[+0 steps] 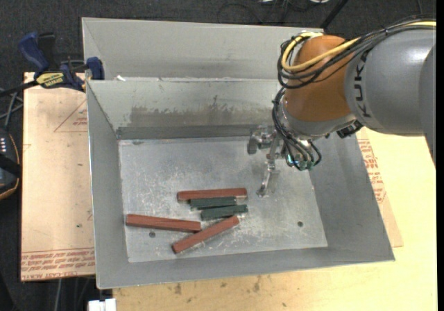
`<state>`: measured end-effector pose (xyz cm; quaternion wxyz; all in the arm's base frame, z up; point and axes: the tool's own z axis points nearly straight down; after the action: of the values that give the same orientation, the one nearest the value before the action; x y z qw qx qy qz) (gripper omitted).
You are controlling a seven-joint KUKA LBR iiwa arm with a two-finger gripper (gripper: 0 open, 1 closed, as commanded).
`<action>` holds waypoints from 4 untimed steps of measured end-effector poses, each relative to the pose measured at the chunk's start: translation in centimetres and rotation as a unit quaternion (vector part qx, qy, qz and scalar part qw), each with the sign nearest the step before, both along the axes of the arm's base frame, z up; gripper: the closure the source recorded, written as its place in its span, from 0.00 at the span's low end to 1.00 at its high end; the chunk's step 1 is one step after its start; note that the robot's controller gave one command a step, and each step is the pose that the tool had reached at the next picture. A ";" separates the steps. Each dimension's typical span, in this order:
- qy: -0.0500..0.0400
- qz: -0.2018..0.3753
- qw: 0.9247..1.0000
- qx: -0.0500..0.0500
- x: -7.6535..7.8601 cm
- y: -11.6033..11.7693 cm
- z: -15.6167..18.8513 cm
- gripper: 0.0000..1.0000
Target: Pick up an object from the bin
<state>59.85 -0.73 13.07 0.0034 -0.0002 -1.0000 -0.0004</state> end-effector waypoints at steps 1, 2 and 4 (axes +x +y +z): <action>-0.004 0.000 1.000 0.000 0.2 0.0 0.5 0.00; -0.008 0.045 0.999 -0.001 -1.8 2.0 -2.0 0.00; -0.004 -0.035 0.999 0.000 -7.4 2.8 -6.1 0.00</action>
Offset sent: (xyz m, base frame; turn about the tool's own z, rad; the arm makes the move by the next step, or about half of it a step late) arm -0.0494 0.0530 -0.0607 -0.2207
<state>52.43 2.04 6.98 -0.0003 -0.0349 -0.9994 -0.0005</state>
